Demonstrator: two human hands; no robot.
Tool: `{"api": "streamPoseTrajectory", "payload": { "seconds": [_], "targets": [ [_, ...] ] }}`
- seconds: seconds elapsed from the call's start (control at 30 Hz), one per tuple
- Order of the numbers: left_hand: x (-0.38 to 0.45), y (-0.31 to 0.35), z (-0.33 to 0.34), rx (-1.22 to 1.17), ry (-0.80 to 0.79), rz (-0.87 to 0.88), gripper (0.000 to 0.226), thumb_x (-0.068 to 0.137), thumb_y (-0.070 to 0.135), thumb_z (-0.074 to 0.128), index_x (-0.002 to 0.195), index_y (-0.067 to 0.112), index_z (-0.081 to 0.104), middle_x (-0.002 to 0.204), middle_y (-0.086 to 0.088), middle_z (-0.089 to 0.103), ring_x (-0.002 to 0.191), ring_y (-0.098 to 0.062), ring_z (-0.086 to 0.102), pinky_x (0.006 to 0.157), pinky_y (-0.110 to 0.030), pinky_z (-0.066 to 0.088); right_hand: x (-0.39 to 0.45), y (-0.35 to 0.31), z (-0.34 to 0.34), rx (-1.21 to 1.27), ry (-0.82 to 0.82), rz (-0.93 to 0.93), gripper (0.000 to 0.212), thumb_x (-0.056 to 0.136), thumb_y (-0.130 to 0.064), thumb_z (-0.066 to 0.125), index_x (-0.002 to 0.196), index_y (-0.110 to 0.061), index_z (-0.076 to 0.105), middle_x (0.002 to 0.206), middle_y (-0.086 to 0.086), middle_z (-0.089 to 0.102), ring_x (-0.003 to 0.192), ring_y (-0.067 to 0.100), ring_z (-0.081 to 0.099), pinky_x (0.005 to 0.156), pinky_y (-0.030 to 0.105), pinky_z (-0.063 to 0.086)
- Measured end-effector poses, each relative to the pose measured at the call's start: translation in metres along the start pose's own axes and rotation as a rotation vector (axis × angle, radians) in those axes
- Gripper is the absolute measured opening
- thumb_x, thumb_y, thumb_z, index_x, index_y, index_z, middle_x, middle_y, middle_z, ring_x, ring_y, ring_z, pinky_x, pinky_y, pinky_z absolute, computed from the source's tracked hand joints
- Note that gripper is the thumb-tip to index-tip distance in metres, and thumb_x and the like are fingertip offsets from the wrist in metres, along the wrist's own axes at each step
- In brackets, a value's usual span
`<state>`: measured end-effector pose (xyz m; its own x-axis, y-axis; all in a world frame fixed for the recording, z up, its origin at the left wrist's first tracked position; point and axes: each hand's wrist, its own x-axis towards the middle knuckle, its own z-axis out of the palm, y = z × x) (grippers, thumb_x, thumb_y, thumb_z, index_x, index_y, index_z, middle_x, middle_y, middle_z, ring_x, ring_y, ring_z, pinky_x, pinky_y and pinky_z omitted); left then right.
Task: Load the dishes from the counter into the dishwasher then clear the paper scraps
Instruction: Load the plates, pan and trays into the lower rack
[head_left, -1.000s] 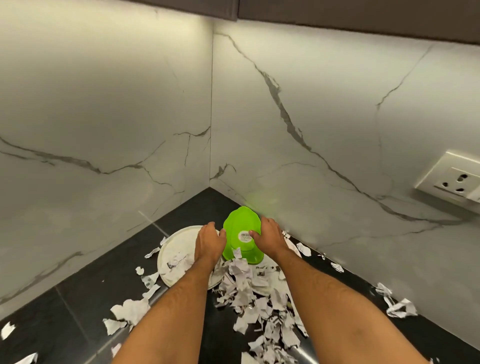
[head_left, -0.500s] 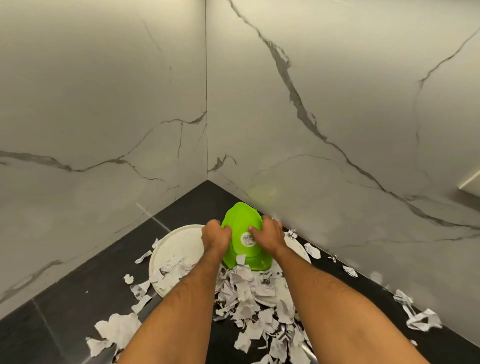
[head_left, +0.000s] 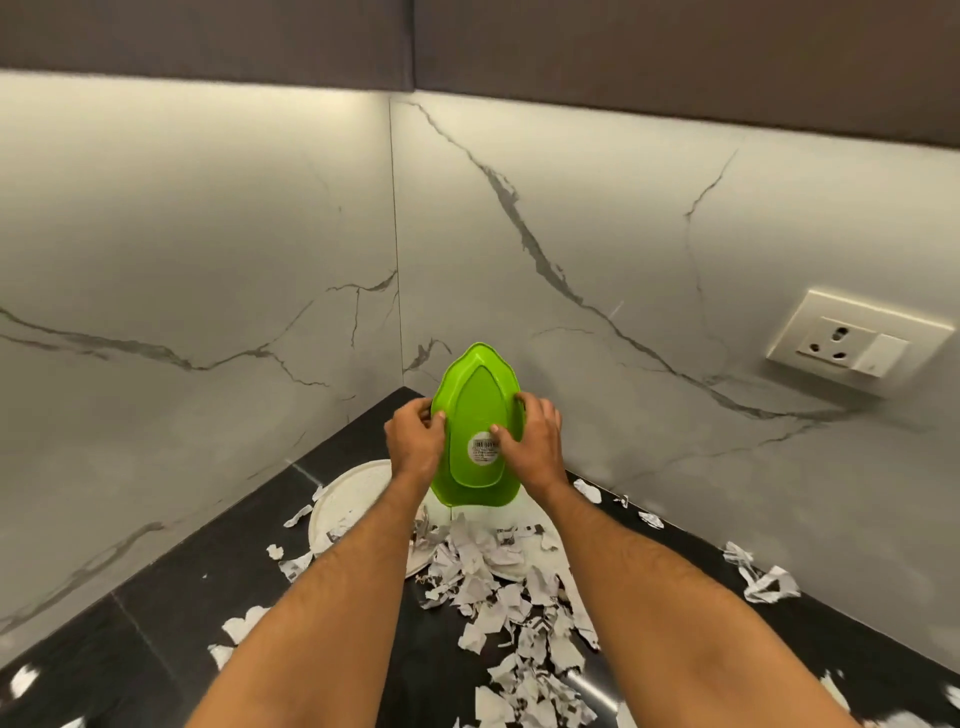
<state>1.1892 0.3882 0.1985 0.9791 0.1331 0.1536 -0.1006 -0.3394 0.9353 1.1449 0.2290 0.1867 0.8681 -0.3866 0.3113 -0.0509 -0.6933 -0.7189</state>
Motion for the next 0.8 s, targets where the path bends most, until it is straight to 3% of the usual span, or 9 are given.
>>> {"api": "streamPoseTrajectory", "payload": {
  "seconds": [0.3,0.47,0.8],
  "targets": [
    [-0.065,0.048,-0.036,0.016,0.043,0.101,0.023,0.091,0.014,0.072,0.113,0.007,0.074,0.1,-0.007,0.076,0.09,-0.02,0.07,0.092,-0.04,0.058,-0.047,-0.034,-0.068,0.027,0.088,-0.128,0.075,0.078,-0.021,0.086,0.14,-0.016,0.045,0.128,0.006,0.053,0.121,0.021,0.046,0.102,0.037,0.047],
    [-0.111,0.063,-0.04,0.028,0.003,0.066,0.026,0.091,0.013,0.072,0.116,0.006,0.073,0.1,-0.009,0.075,0.092,-0.02,0.069,0.092,-0.037,0.057,-0.081,-0.027,-0.104,-0.017,0.099,-0.146,0.072,0.078,-0.02,0.087,0.139,-0.014,0.049,0.124,0.007,0.055,0.118,0.022,0.048,0.099,0.041,0.051],
    [-0.224,0.084,-0.019,0.058,-0.105,0.063,0.022,0.09,0.011,0.073,0.111,0.008,0.075,0.092,-0.005,0.073,0.086,-0.018,0.068,0.088,-0.036,0.058,-0.179,0.017,-0.183,-0.07,0.142,-0.08,0.074,0.078,-0.021,0.087,0.14,-0.011,0.049,0.125,0.01,0.055,0.118,0.023,0.049,0.103,0.037,0.048]
  ]
}}
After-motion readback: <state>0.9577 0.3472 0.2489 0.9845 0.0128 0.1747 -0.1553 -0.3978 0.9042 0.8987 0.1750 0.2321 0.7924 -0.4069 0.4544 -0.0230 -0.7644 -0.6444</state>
